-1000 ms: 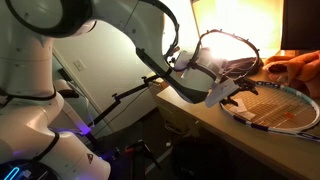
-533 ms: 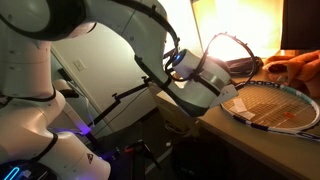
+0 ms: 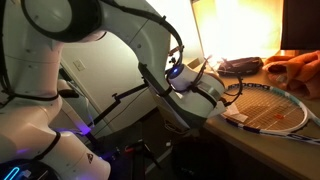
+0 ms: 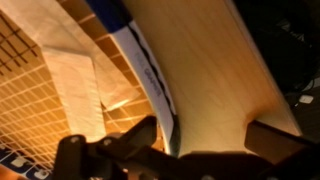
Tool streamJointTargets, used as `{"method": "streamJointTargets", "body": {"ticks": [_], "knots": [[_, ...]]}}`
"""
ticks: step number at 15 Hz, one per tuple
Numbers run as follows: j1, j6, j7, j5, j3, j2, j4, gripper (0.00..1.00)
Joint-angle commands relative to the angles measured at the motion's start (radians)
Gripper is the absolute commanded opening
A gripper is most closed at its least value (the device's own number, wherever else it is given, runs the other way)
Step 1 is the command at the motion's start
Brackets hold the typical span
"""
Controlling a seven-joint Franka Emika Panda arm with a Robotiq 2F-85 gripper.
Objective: Drop the box on the racket onto the floor
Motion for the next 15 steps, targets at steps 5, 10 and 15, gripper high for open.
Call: {"method": "streamJointTargets", "body": {"ticks": [5,10,15], "knots": [[0.097,0.0,0.11,-0.061,-0.078,-0.011,0.007,1.0],[0.098,0.0,0.11,-0.061,-0.079,-0.011,0.007,1.0],[0.129,-0.022,0.12,-0.064,-0.09,-0.044,-0.008,1.0]]}}
